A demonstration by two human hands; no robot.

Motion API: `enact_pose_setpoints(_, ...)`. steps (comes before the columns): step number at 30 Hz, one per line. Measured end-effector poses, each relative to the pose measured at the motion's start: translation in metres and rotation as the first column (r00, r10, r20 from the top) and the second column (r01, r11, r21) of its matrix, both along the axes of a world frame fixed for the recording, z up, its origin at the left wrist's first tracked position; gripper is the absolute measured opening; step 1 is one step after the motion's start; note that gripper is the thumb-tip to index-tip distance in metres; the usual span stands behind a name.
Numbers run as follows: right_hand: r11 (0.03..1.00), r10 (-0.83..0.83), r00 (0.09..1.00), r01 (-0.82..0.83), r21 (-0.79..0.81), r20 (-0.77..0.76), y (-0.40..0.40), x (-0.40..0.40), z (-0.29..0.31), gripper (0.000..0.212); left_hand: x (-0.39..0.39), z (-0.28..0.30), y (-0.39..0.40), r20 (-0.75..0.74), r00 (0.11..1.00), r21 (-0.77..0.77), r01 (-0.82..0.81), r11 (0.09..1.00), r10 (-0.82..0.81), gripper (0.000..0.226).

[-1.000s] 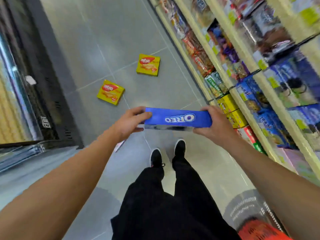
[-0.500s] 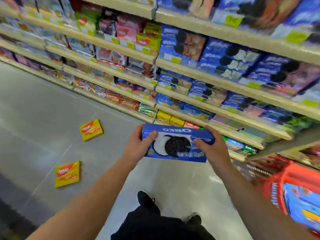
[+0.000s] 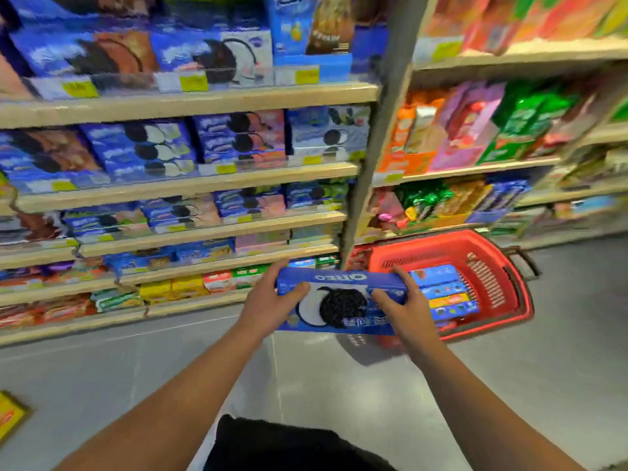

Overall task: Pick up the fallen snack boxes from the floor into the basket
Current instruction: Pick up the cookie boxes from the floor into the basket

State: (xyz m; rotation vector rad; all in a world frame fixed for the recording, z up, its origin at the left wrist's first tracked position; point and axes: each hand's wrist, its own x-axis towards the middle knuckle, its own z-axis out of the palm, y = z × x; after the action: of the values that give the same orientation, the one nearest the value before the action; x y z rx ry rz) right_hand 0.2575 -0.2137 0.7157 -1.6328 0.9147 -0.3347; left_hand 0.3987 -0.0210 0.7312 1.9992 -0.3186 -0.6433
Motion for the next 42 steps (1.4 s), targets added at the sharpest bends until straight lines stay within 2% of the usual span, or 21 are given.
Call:
enact_pose_setpoints(4,0.98,-0.186,0.982,0.187,0.064,-0.021,-0.059,-0.049,-0.006,0.067,-0.014,-0.008,-0.082,-0.068,0.987,-0.044,0.14,0.989,-0.143,0.062)
enact_pose_setpoints(8,0.938,-0.334,0.941,0.338,0.072,-0.057,-0.105,-0.07,-0.014,0.068,-0.014,-0.012,-0.156,-0.027,0.961,-0.016,0.275,0.961,-0.275,0.052)
enact_pose_setpoints(10,0.91,-0.401,0.914,0.405,0.089,-0.059,-0.129,-0.073,-0.023,0.063,-0.008,-0.017,-0.195,-0.016,0.937,-0.018,0.348,0.937,-0.349,0.048)
enact_pose_setpoints(17,0.794,-0.593,0.801,0.599,0.106,-0.084,-0.205,-0.063,-0.035,0.059,0.026,-0.039,-0.321,-0.031,0.834,-0.046,0.549,0.834,-0.551,0.056)
enact_pose_setpoints(21,0.713,-0.686,0.719,0.694,0.095,-0.11,-0.245,-0.049,-0.033,0.059,0.048,-0.048,-0.389,-0.027,0.732,-0.003,0.68,0.733,-0.68,0.059)
enact_pose_setpoints(24,0.646,-0.745,0.652,0.758,0.091,-0.142,-0.269,-0.046,-0.038,0.066,0.059,-0.055,-0.436,-0.04,0.637,0.053,0.771,0.635,-0.77,0.064)
enact_pose_setpoints(28,0.573,-0.79,0.584,0.812,0.112,-0.185,-0.285,-0.047,-0.058,0.066,0.062,-0.075,-0.475,-0.07,0.56,0.13,0.825,0.549,-0.825,0.074)
enact_pose_setpoints(32,0.509,-0.806,0.541,0.841,0.186,-0.241,-0.312,-0.052,-0.095,0.076,0.049,-0.103,-0.517,-0.105,0.571,0.211,0.813,0.543,-0.814,0.074)
enact_pose_setpoints(36,0.452,-0.799,0.522,0.849,0.275,-0.298,-0.332,-0.056,-0.143,0.075,0.038,-0.139,-0.542,-0.147,0.594,0.24,0.797,0.554,-0.791,0.073)
enact_pose_setpoints(39,0.422,-0.774,0.521,0.848,0.321,-0.36,-0.341,-0.053,-0.197,0.081,0.034,-0.185,-0.554,-0.183,0.643,0.298,0.757,0.582,-0.744,0.058)
enact_pose_setpoints(42,0.39,-0.735,0.516,0.852,0.348,-0.44,-0.348,-0.044,-0.263,0.073,0.036,-0.249,-0.565,-0.222,0.687,0.396,0.712,0.58,-0.692,0.054)
